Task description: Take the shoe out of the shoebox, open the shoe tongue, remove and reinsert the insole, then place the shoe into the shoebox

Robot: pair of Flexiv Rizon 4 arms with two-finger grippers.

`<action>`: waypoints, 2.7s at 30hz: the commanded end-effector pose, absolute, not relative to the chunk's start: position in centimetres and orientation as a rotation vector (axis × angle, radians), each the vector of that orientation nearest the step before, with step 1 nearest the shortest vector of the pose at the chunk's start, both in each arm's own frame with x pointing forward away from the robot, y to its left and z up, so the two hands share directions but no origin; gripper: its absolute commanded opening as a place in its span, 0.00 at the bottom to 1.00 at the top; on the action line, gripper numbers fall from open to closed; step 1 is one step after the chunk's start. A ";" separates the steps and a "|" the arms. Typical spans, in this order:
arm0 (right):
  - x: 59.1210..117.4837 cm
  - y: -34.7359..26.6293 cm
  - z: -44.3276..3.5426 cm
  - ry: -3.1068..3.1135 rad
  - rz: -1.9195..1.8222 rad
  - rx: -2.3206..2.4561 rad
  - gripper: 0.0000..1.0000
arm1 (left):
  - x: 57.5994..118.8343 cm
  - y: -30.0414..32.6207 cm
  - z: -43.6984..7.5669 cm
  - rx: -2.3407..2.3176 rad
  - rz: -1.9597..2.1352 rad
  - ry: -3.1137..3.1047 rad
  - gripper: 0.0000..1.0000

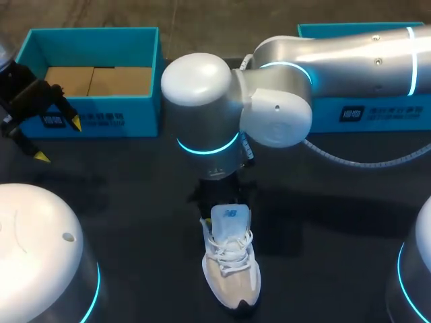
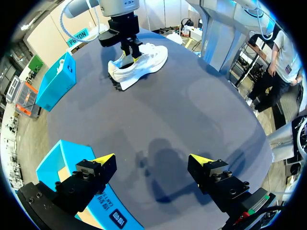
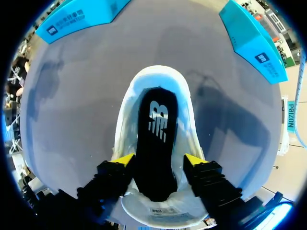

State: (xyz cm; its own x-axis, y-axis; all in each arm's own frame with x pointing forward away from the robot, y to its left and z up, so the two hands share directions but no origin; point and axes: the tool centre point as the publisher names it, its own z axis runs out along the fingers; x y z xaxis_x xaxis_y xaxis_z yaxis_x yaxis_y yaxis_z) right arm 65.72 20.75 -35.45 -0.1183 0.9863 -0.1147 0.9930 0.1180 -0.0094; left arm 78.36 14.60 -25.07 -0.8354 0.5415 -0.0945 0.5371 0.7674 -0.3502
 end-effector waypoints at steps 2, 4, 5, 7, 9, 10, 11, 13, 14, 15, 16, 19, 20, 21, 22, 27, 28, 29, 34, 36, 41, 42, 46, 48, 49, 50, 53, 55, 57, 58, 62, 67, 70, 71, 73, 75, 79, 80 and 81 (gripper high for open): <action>66.3 20.4 -35.7 2.310 -0.120 2.043 0.91 | 78.3 14.6 -25.0 -0.897 0.571 -2.943 1.00; 66.4 20.5 -35.7 2.314 -0.122 2.041 0.98 | 78.3 14.6 -25.0 -0.897 0.571 -2.943 1.00; 66.4 20.5 -35.7 2.319 -0.124 2.040 1.00 | 78.3 14.6 -25.0 -0.897 0.571 -2.943 1.00; 66.4 20.5 -35.7 2.321 -0.126 2.040 1.00 | 78.3 14.6 -25.0 -0.897 0.571 -2.943 1.00; 66.3 20.4 -35.6 2.317 -0.129 2.042 1.00 | 78.3 14.6 -25.0 -0.897 0.571 -2.943 1.00; 66.2 20.3 -35.5 2.315 -0.130 2.043 1.00 | 78.3 14.6 -25.0 -0.897 0.571 -2.943 1.00; 66.1 20.3 -35.5 2.313 -0.131 2.045 1.00 | 78.3 14.6 -25.0 -0.897 0.571 -2.943 1.00; 65.7 20.2 -35.4 2.304 -0.131 2.049 1.00 | 78.3 14.6 -25.0 -0.897 0.571 -2.943 1.00; 65.6 20.2 -35.4 2.300 -0.128 2.050 1.00 | 78.3 14.6 -25.0 -0.897 0.571 -2.943 1.00; 65.5 20.2 -35.3 2.299 -0.122 2.049 1.00 | 78.3 14.6 -25.0 -0.897 0.571 -2.943 1.00; 65.5 20.3 -35.3 2.300 -0.120 2.047 1.00 | 78.3 14.6 -25.0 -0.897 0.571 -2.943 1.00; 65.1 20.6 -35.2 2.298 -0.100 2.044 1.00 | 78.3 14.6 -25.0 -0.897 0.571 -2.943 1.00; 65.0 20.6 -35.1 2.290 -0.095 2.046 1.00 | 78.3 14.6 -25.0 -0.897 0.571 -2.943 1.00; 64.9 20.7 -35.1 2.289 -0.083 2.043 1.00 | 78.3 14.6 -25.0 -0.897 0.571 -2.943 1.00; 64.8 20.7 -35.0 2.285 -0.082 2.042 1.00 | 78.3 14.6 -25.0 -0.897 0.571 -2.943 1.00; 64.8 20.6 -34.8 2.263 -0.068 2.029 1.00 | 78.3 14.6 -25.0 -0.897 0.571 -2.943 1.00; 64.9 20.5 -34.8 2.262 -0.065 2.028 1.00 | 78.3 14.6 -25.0 -0.897 0.571 -2.943 1.00; 65.0 20.4 -34.8 2.261 -0.064 2.028 1.00 | 78.3 14.6 -25.0 -0.897 0.571 -2.943 1.00; 65.4 20.6 -34.4 2.250 -0.030 2.008 1.00 | 78.3 14.6 -25.0 -0.897 0.571 -2.943 1.00; 65.9 20.7 -34.6 2.262 -0.023 2.001 1.00 | 78.3 14.6 -25.0 -0.897 0.571 -2.943 1.00; 66.6 20.5 -35.1 2.289 -0.020 1.994 1.00 | 78.3 14.6 -25.0 -0.897 0.571 -2.943 1.00; 66.6 20.4 -35.1 2.287 -0.027 1.997 1.00 | 78.3 14.6 -25.0 -0.897 0.571 -2.943 1.00; 66.4 20.0 -35.1 2.294 -0.029 1.997 1.00 | 78.3 14.6 -25.0 -0.897 0.571 -2.943 1.00; 66.4 19.7 -35.0 2.292 -0.035 1.996 1.00 | 78.3 14.6 -25.0 -0.897 0.571 -2.943 1.00; 66.4 19.6 -34.9 2.293 -0.033 1.995 1.00 | 78.3 14.6 -25.0 -0.897 0.571 -2.943 1.00; 66.4 19.5 -34.8 2.293 -0.031 1.995 1.00 | 78.3 14.6 -25.0 -0.897 0.571 -2.943 1.00; 66.1 19.5 -34.4 2.290 -0.015 1.993 1.00 | 78.3 14.6 -25.0 -0.897 0.571 -2.943 1.00; 65.8 19.7 -34.3 2.288 -0.022 1.992 1.00 | 78.3 14.6 -25.0 -0.897 0.571 -2.943 1.00; 65.4 19.8 -34.3 2.288 -0.025 1.991 1.00 | 78.3 14.6 -25.0 -0.897 0.571 -2.943 1.00; 65.3 19.9 -34.3 2.289 -0.028 1.991 1.00 | 78.3 14.6 -25.0 -0.897 0.571 -2.943 1.00; 64.6 20.1 -34.6 2.292 -0.027 2.008 1.00 | 78.3 14.6 -25.0 -0.897 0.571 -2.943 1.00; 64.0 20.5 -35.0 2.294 -0.031 2.027 1.00 | 78.3 14.6 -25.0 -0.897 0.571 -2.943 1.00; 63.7 20.6 -34.7 2.280 -0.033 2.035 1.00 | 78.3 14.6 -25.0 -0.897 0.571 -2.943 1.00; 63.5 20.6 -34.5 2.273 -0.031 2.036 1.00 | 78.3 14.6 -25.0 -0.897 0.571 -2.943 1.00; 63.2 20.8 -34.1 2.266 -0.029 2.029 1.00 | 78.3 14.6 -25.0 -0.897 0.571 -2.943 1.00; 62.9 21.0 -33.6 2.264 -0.030 2.027 1.00 | 78.3 14.6 -25.0 -0.897 0.571 -2.943 1.00; 62.1 21.2 -33.0 2.247 -0.030 2.026 1.00 | 78.3 14.6 -25.0 -0.897 0.571 -2.943 1.00; 61.9 21.2 -32.9 2.245 -0.031 2.027 1.00 | 78.3 14.6 -25.0 -0.897 0.571 -2.943 1.00; 61.7 21.2 -32.8 2.243 -0.031 2.028 1.00 | 78.3 14.6 -25.0 -0.897 0.571 -2.943 1.00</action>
